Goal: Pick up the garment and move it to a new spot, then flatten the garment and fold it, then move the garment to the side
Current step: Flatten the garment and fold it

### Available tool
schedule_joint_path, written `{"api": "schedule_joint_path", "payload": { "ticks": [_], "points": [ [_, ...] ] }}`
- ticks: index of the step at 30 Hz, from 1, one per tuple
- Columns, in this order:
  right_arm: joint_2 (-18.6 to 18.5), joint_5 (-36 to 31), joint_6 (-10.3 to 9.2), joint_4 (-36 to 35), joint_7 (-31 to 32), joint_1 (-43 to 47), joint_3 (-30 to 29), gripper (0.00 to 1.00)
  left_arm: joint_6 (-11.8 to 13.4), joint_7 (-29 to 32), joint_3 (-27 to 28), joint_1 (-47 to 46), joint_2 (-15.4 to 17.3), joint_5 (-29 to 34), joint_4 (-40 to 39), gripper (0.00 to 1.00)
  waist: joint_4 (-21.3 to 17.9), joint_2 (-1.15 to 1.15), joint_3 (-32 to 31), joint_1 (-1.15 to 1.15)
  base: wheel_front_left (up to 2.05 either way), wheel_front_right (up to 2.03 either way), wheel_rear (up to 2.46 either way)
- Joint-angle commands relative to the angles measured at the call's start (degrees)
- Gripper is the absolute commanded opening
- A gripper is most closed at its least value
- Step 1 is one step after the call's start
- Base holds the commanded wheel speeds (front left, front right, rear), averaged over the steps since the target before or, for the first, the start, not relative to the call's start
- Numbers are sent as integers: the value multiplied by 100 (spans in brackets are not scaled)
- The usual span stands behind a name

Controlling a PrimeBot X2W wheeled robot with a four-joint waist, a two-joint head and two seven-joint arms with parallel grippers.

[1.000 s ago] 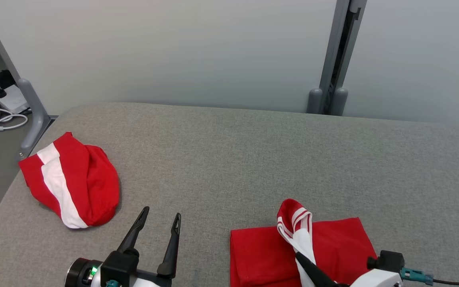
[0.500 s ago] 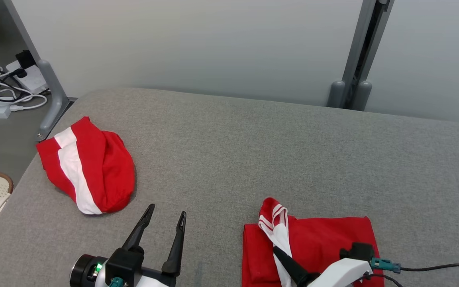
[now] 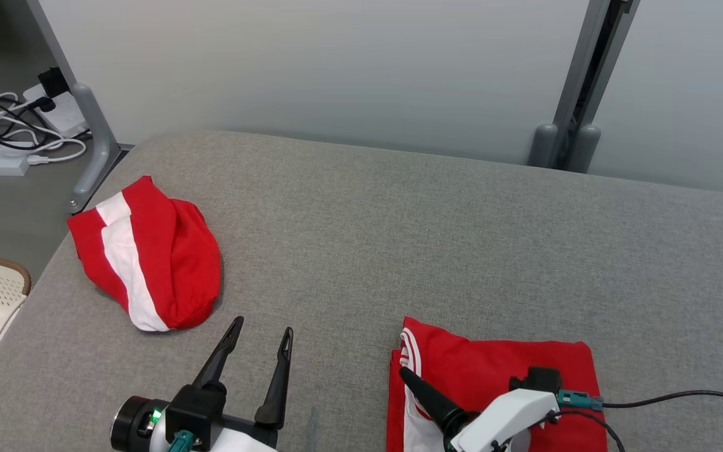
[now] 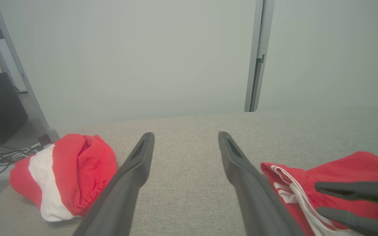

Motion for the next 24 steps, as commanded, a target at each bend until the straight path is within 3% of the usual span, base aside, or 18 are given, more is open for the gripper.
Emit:
{"api": "schedule_joint_path", "payload": {
  "ticks": [1, 8, 14, 20, 24],
  "points": [
    [-37, 87, 13, -60, -57, -96, 41, 100, 31, -21, 29, -43, 15, 4, 10, 100, -30, 0, -35, 0, 0, 0, 0],
    [-70, 165, 13, -284, -114, -341, 253, 100, 43, -22, 85, 47, 16, 42, 9, 100, -143, 0, -188, 0, 0, 0, 0],
    [-522, -157, 13, -651, -426, -533, 129, 100, 50, -22, 134, 178, 15, 57, -2, 100, -281, 0, -386, 0, 0, 0, 0],
    [-1200, -1044, 13, -811, -1007, -708, -309, 100, 32, -22, 199, 272, 16, 96, -78, 100, -401, 0, -499, 0, 0, 0, 0],
    [-1681, -2458, 13, -620, -1320, -805, -735, 100, 15, -22, 243, 277, 16, 122, -140, 100, -481, 0, -522, 0, 0, 0, 0]
  ]
}}
